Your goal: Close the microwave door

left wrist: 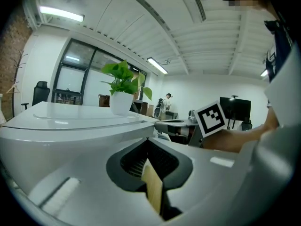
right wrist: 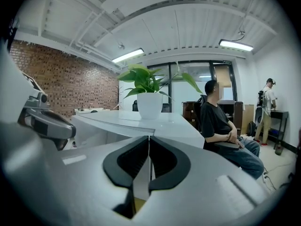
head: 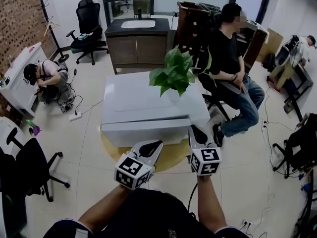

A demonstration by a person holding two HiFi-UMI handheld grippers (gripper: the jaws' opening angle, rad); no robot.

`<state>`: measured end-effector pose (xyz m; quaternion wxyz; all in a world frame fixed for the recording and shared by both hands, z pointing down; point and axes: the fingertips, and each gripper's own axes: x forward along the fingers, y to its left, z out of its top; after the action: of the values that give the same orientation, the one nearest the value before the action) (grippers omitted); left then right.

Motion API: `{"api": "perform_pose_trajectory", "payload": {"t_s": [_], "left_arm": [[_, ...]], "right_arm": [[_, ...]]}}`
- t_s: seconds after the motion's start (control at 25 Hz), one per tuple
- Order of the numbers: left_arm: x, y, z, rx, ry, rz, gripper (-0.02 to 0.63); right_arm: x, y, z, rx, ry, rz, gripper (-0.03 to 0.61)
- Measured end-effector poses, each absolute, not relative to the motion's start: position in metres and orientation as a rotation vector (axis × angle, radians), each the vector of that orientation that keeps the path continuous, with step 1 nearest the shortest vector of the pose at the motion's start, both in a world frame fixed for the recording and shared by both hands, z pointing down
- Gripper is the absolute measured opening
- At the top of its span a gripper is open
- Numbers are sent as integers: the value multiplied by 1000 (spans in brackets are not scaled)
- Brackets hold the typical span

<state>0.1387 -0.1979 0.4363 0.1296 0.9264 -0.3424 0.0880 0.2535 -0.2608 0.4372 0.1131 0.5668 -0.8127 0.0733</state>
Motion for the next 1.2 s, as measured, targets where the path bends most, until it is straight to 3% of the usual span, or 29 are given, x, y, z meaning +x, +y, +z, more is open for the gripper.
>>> {"api": "perform_pose_trajectory", "payload": {"t_s": [0.28,0.48,0.56,1.2], "left_arm": [[135,-201,436,2686,-973,268,11],[137,-203,440,2680,-963,281,11],[138,-203,441,2683,-958,283,11],[140,-198,426,2720,-946,250,11]], "right_arm": [[248,-260,433,1668,-2367,204,14],[265,-266,431,1760,-2273,158,164],[267,-274,430,1790,-2238,155,190],[259,-269,416,1836,-2247,136,178]]}}
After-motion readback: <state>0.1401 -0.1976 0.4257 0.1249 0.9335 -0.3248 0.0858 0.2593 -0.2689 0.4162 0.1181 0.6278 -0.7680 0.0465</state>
